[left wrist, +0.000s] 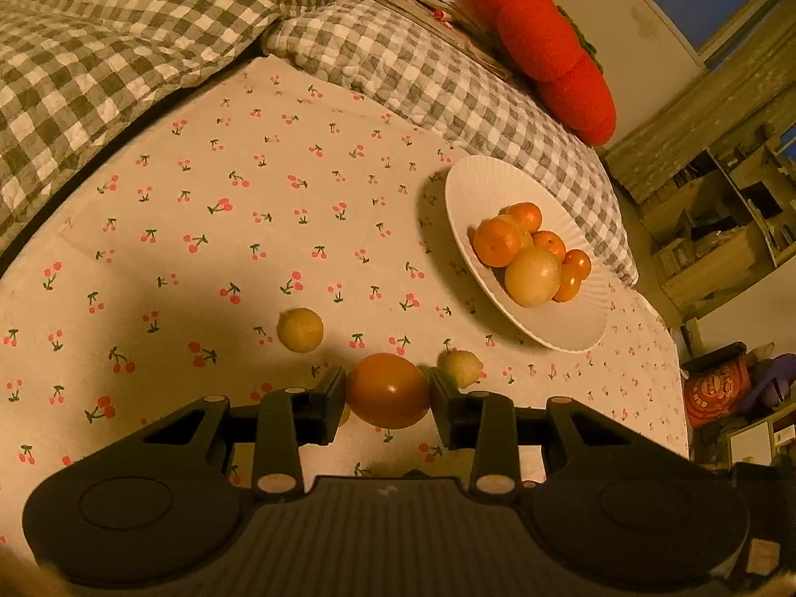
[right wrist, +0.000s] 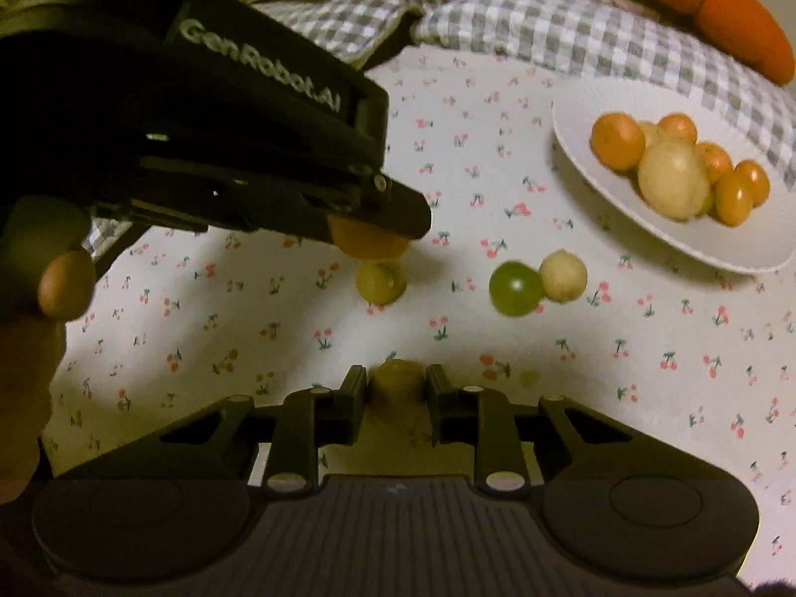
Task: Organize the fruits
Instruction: 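Carry the brown and yellow-green fruits over the white plate and lower them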
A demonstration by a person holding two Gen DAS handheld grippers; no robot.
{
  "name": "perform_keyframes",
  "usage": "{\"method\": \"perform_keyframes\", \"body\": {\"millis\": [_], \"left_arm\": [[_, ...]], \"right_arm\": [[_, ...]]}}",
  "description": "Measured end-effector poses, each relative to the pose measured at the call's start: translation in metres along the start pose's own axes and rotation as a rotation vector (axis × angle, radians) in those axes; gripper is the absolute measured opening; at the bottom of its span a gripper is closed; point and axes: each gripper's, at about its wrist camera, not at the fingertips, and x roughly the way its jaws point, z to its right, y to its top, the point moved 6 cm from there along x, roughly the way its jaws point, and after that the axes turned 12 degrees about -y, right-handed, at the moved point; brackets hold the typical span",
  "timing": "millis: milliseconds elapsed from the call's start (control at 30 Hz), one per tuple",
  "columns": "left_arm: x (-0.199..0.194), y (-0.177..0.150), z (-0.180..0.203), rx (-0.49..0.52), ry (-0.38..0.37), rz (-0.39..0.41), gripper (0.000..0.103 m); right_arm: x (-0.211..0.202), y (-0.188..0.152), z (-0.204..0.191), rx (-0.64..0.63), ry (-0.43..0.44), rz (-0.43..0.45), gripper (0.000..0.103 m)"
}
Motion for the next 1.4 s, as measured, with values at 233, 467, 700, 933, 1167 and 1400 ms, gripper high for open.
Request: {"method": "perform_keyframes", "body": {"millis": [233, 467, 700, 933, 1167, 1400], "left_arm": [[-0.003, 0.003, 0.001, 0.002, -0.006, 0.011, 0.026], [-0.004, 0.005, 0.002, 0.007, -0.011, 0.017, 0.026], [-0.011, 0.012, 0.005, 0.046, 0.002, 0.052, 0.026], [-0.007, 0.01, 0.01, 0.073, 0.006, 0.037, 0.026], [-0.004, 0.013, 0.031, 0.115, -0.004, 0.053, 0.026], [0.005, 0.015, 0.047, 0.129, -0.01, 0.053, 0.026]], "right_arm": [[-0.002, 0.003, 0.012, 0.026, -0.028, 0.018, 0.023], [-0.008, 0.009, 0.019, 0.05, -0.028, 0.047, 0.023], [-0.017, 0.02, 0.041, 0.127, -0.048, 0.096, 0.023], [-0.018, 0.021, 0.042, 0.136, -0.058, 0.108, 0.023], [-0.022, 0.026, 0.052, 0.169, -0.07, 0.132, 0.023], [-0.03, 0.031, 0.071, 0.225, -0.09, 0.161, 0.023]]}}
